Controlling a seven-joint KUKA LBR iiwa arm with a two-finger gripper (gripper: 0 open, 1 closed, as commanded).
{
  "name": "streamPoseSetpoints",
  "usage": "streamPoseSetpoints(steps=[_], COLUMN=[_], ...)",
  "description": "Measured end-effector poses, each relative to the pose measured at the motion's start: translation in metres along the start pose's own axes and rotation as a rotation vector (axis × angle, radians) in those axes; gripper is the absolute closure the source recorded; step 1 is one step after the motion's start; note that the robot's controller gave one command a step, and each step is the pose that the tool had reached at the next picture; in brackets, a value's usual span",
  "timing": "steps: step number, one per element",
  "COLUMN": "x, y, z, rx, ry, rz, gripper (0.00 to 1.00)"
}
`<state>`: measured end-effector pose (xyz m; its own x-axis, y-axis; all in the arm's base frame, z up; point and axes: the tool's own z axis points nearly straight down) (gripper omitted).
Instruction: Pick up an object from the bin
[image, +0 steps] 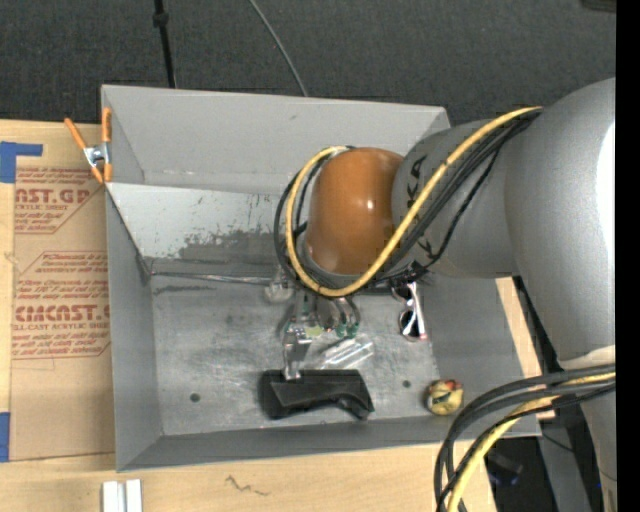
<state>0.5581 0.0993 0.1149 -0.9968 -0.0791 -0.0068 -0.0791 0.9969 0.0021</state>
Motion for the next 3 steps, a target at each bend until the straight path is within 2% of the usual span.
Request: streamPoseSetpoints(steps=[1, 2, 3], x=[-0.011, 0.008, 0.006], y=[-0.013, -0.013, -0.013], z=[0.016, 0.019, 0.019], rx=[0.000, -0.003, -0.003], ry=[-0.008, -0.043, -0.036], rz=[-0.102, -0.164, -0.163], gripper=[0.00, 0.00, 0.00])
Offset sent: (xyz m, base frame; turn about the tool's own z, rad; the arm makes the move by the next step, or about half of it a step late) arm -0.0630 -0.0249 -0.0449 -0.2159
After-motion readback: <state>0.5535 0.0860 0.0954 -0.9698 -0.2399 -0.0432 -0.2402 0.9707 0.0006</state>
